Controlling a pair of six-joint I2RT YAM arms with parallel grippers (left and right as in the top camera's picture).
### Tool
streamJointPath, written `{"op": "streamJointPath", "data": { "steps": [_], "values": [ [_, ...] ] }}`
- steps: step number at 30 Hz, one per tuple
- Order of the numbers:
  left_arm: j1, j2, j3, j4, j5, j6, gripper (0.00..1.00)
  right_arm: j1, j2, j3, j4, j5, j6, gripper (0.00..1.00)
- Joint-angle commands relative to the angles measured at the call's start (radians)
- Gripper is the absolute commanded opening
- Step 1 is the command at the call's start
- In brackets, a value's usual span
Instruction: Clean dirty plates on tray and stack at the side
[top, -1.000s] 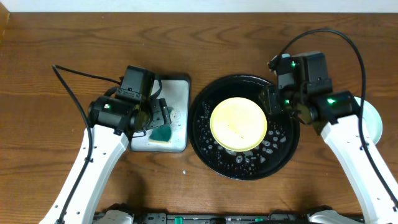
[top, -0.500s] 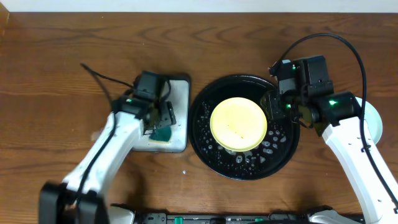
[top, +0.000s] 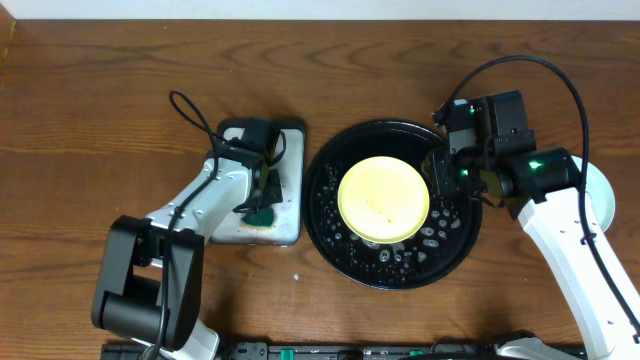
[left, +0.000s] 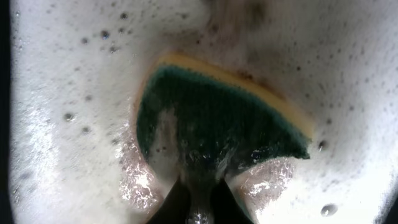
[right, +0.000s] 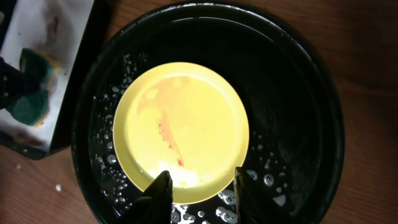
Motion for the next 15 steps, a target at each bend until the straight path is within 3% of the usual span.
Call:
{"op": "streamJointPath", "data": {
  "steps": [1, 4, 6, 11, 15],
  "values": [
    [0.002, -0.024, 0.046, -0.063, -0.008, 0.033, 0.11, -0.009, 0.000, 0.003, -0.003, -0.004, 0.000, 0.30],
    [0.002, -0.082, 0.063, -0.101, -0.005, 0.032, 0.59, -0.009, 0.000, 0.003, -0.003, -0.004, 0.000, 0.30],
    [0.002, -0.105, 0.062, -0.118, -0.005, 0.032, 0.72, -0.009, 0.000, 0.003, -0.006, -0.004, 0.000, 0.30],
    [0.002, -0.099, 0.024, -0.119, -0.005, 0.024, 0.71, -0.009, 0.000, 0.003, -0.016, -0.004, 0.000, 0.31],
    [0.002, -0.066, -0.046, -0.048, -0.004, 0.006, 0.57, -0.010, 0.002, 0.001, -0.027, 0.013, 0.036, 0.32]
  ]
}}
